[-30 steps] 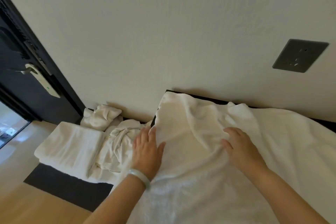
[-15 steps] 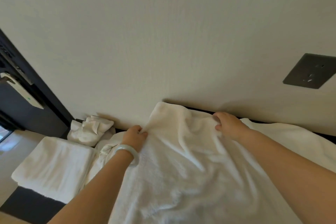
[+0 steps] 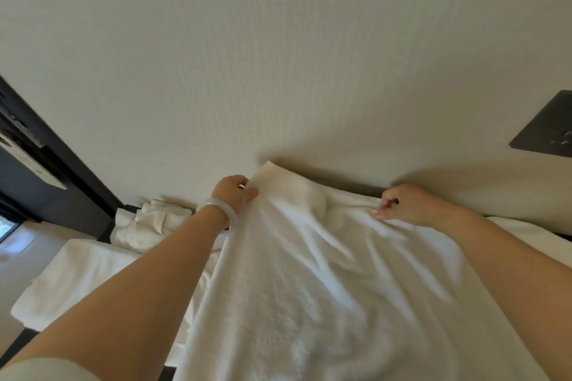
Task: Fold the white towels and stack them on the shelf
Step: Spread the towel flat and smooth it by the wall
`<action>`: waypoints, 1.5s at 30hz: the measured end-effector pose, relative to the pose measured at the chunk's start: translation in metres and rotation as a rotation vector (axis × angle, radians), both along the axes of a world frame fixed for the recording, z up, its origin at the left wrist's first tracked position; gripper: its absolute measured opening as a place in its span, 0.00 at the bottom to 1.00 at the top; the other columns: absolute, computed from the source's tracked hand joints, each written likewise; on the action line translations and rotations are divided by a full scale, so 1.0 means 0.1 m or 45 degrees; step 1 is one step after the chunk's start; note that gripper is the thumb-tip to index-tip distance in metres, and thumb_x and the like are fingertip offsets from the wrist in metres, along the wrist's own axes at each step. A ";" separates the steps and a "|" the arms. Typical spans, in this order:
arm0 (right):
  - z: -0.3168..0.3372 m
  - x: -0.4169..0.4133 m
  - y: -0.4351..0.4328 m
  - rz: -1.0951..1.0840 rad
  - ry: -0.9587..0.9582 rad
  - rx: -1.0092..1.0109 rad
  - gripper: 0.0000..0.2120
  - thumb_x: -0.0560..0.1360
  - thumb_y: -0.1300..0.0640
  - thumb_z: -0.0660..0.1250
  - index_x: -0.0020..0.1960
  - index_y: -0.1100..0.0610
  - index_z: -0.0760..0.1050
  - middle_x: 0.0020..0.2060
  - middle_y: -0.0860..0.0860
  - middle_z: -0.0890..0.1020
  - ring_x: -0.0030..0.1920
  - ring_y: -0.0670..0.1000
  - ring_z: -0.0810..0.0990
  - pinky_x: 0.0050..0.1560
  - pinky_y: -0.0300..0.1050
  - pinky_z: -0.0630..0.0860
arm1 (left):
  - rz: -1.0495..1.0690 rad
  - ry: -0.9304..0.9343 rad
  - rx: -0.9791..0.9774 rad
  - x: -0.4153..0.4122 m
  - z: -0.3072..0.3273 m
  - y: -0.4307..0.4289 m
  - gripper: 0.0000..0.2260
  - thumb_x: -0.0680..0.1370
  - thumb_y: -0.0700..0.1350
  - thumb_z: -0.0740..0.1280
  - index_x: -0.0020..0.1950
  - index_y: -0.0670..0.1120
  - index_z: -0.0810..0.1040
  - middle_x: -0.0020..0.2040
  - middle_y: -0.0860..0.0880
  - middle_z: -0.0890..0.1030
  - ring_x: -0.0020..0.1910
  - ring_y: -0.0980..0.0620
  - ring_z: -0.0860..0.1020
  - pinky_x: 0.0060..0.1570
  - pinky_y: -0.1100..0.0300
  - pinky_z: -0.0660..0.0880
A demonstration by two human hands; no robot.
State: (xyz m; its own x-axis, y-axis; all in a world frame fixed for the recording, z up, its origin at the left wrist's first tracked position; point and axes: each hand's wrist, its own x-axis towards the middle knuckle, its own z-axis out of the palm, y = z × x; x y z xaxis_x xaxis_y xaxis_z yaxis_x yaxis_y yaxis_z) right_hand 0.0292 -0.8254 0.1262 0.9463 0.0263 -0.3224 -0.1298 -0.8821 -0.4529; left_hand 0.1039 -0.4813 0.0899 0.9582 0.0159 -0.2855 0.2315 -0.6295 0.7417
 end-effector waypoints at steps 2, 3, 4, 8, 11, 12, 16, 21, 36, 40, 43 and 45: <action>0.04 0.04 0.02 0.032 -0.047 -0.012 0.06 0.72 0.58 0.76 0.41 0.56 0.79 0.32 0.47 0.74 0.34 0.48 0.71 0.32 0.35 0.65 | 0.005 0.109 -0.025 0.04 -0.05 0.03 0.06 0.78 0.39 0.67 0.54 0.43 0.76 0.50 0.44 0.80 0.49 0.43 0.79 0.51 0.52 0.78; 0.05 0.07 0.03 0.053 -0.048 -0.067 0.05 0.72 0.56 0.76 0.43 0.54 0.79 0.34 0.46 0.74 0.37 0.49 0.73 0.36 0.38 0.67 | 0.014 0.170 -0.121 0.05 -0.07 0.02 0.10 0.78 0.38 0.66 0.60 0.44 0.74 0.52 0.42 0.81 0.52 0.42 0.80 0.52 0.49 0.79; 0.05 0.08 0.05 0.085 -0.014 -0.149 0.06 0.72 0.54 0.76 0.45 0.51 0.79 0.37 0.45 0.75 0.41 0.49 0.74 0.41 0.41 0.68 | 0.005 0.205 -0.227 0.06 -0.06 0.01 0.16 0.78 0.38 0.67 0.64 0.47 0.70 0.54 0.41 0.81 0.53 0.42 0.80 0.49 0.49 0.79; -0.01 0.07 0.07 0.156 0.188 -0.467 0.07 0.72 0.51 0.75 0.44 0.47 0.77 0.38 0.39 0.75 0.47 0.47 0.76 0.47 0.41 0.67 | -0.322 0.091 -0.130 0.16 0.03 -0.04 0.22 0.77 0.41 0.69 0.68 0.55 0.69 0.52 0.44 0.82 0.51 0.44 0.81 0.46 0.57 0.77; -0.06 0.08 0.03 0.088 0.023 -0.625 0.07 0.75 0.57 0.68 0.39 0.48 0.75 0.37 0.41 0.76 0.52 0.50 0.78 0.53 0.44 0.65 | -0.562 -0.005 0.113 0.24 0.11 -0.07 0.19 0.74 0.38 0.70 0.62 0.54 0.74 0.52 0.48 0.81 0.49 0.47 0.79 0.41 0.63 0.74; -0.07 0.09 0.01 0.047 -0.029 -0.600 0.08 0.75 0.57 0.68 0.39 0.47 0.74 0.38 0.41 0.76 0.53 0.50 0.78 0.54 0.44 0.64 | -0.625 -0.054 0.198 0.27 0.14 -0.07 0.18 0.73 0.38 0.71 0.59 0.54 0.74 0.52 0.49 0.80 0.48 0.48 0.78 0.39 0.64 0.72; -0.10 0.05 -0.09 0.030 0.015 -0.441 0.09 0.75 0.51 0.72 0.53 0.43 0.77 0.50 0.43 0.74 0.57 0.49 0.73 0.63 0.44 0.63 | -0.723 -0.115 0.399 0.36 0.26 0.01 0.10 0.74 0.44 0.73 0.50 0.52 0.74 0.51 0.50 0.77 0.39 0.52 0.78 0.38 0.63 0.74; -0.16 0.03 0.06 0.073 0.064 -0.518 0.16 0.70 0.46 0.75 0.55 0.44 0.75 0.49 0.45 0.69 0.60 0.52 0.72 0.57 0.46 0.61 | -0.730 -0.114 0.554 0.38 0.38 0.09 0.09 0.76 0.50 0.71 0.40 0.48 0.76 0.40 0.49 0.81 0.34 0.53 0.79 0.35 0.60 0.71; 0.39 -0.06 0.03 -0.345 -0.293 -0.512 0.08 0.76 0.56 0.70 0.46 0.62 0.79 0.46 0.60 0.82 0.48 0.60 0.80 0.47 0.48 0.73 | -0.231 -0.025 -0.070 0.42 0.73 0.06 0.03 0.80 0.40 0.66 0.49 0.42 0.73 0.34 0.41 0.84 0.34 0.46 0.85 0.37 0.61 0.78; 0.13 -0.11 0.07 -0.250 -0.122 -0.337 0.03 0.73 0.60 0.70 0.45 0.59 0.79 0.39 0.57 0.83 0.40 0.58 0.81 0.42 0.46 0.77 | -0.171 -0.156 -0.039 0.34 0.66 0.03 0.05 0.78 0.34 0.66 0.45 0.42 0.72 0.36 0.41 0.84 0.30 0.49 0.84 0.27 0.69 0.74; -0.14 -0.13 0.08 -0.132 -0.030 -0.518 0.14 0.75 0.49 0.69 0.56 0.56 0.76 0.50 0.55 0.80 0.51 0.57 0.79 0.46 0.46 0.76 | -0.179 -0.177 0.087 0.28 0.56 0.02 0.05 0.77 0.34 0.66 0.44 0.43 0.73 0.40 0.41 0.84 0.31 0.50 0.84 0.27 0.71 0.74; -0.22 -0.09 0.06 -0.164 0.007 -0.513 0.17 0.76 0.46 0.69 0.57 0.56 0.74 0.52 0.55 0.80 0.50 0.57 0.78 0.43 0.45 0.71 | -0.207 -0.195 0.136 0.26 0.50 0.02 0.06 0.77 0.34 0.65 0.44 0.44 0.74 0.40 0.41 0.84 0.33 0.50 0.84 0.29 0.71 0.75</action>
